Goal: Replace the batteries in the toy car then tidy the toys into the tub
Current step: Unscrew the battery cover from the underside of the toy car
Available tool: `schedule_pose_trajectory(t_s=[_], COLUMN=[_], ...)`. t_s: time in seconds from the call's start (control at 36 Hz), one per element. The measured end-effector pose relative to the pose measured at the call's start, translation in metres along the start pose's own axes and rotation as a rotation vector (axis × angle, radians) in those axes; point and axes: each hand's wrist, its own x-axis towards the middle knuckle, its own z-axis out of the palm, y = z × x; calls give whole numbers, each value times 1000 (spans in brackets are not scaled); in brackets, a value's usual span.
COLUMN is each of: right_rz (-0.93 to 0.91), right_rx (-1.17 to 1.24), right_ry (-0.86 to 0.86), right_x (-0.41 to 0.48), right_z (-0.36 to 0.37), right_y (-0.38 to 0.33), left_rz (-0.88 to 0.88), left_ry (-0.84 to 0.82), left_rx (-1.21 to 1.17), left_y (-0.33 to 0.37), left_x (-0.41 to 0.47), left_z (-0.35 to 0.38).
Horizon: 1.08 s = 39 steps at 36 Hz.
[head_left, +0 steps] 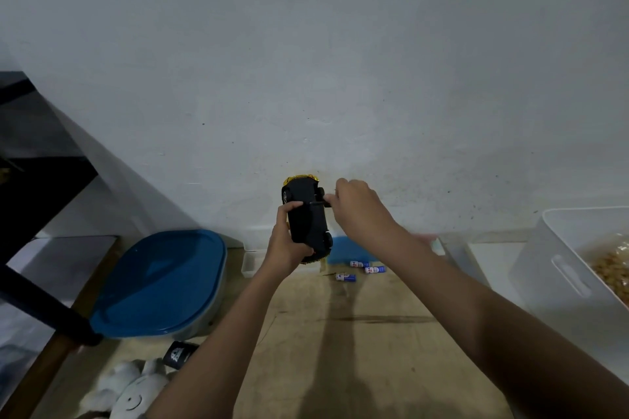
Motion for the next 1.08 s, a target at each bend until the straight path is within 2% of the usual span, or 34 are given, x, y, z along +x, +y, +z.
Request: schedule_pose_trajectory(t_s=[0.14,0.22,0.33,0.47,0.58,0.72,0.89,1.08], right_rz=[-110,-91,44,-8,-49,49,-105,-15], right_rx=[135,144,108,179,229,75,100,-46], right_ry=[15,24,-19,77,50,-29,-40,-51], right_x=[-4,-7,-6,-5,-6,-3,-6,-9], right_z=[6,7,6,4,1,-4,-5,-6], right_y=[2,0,-6,-2,1,-5,-3,-8], left_rz=[-1,7,-13,-6,15,5,-12,-21], left_ry=[-4,2,10,5,-21,-23,-6,11], left_rx=[-11,-23,-62,-80,-50,-47,-76,-58], left_y=[-2,-3,-2,-6,-10,-13,-13,-16], left_x=[-2,-3,-4,-5,-4,-5,-9,-12], left_z=[0,0,1,4,4,5,8,6])
